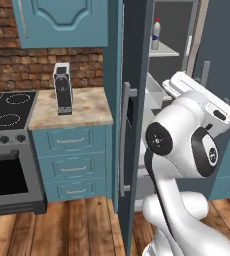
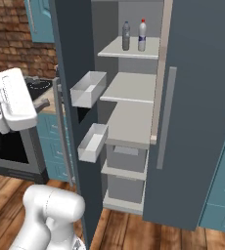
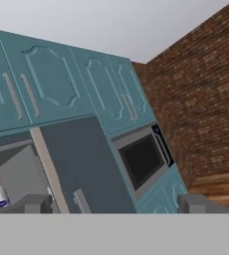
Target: Take the bottled waters from the counter and place them in the freezer to freeze. Close the freezer door after placing the bottles.
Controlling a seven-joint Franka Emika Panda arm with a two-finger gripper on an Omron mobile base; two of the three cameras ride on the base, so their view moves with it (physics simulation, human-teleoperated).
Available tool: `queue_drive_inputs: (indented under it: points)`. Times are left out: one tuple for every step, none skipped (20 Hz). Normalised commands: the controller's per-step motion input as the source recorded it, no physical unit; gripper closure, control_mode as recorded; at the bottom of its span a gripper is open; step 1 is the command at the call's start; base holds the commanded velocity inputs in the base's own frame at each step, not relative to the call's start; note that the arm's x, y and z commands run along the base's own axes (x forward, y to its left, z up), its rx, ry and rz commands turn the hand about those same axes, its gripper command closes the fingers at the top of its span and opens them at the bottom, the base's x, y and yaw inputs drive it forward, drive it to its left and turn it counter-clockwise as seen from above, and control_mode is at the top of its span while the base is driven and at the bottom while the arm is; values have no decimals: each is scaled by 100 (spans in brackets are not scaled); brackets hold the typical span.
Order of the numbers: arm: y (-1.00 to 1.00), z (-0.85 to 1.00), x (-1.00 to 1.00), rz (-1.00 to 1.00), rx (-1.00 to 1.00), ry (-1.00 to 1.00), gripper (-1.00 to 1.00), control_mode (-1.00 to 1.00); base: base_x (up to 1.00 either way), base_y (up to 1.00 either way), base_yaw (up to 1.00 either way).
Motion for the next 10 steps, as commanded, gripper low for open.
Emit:
queue_drive_inputs:
  points:
    - [0, 0, 0, 0, 0, 0, -100, -100, 0, 0, 0]
    - [0, 0, 0, 0, 0, 0, -100, -100, 0, 0, 0]
    - [0, 0, 0, 0, 0, 0, -100, -100, 0, 0, 0]
    - [0, 0, 0, 0, 0, 0, -100, -100, 0, 0, 0]
    - [0, 0, 0, 0, 0, 0, -100, -100, 0, 0, 0]
    - [12, 0, -6, 0, 0, 0, -100, -100, 0, 0, 0]
    - [36, -5, -34, 0, 0, 0, -100, -100, 0, 0, 0]
    - [65, -11, -53, 0, 0, 0, -100, -100, 0, 0, 0]
    - [87, -18, -43, 0, -1, 0, -100, -100, 0, 0, 0]
    - [99, -21, -41, 0, -3, 0, -100, -100, 0, 0, 0]
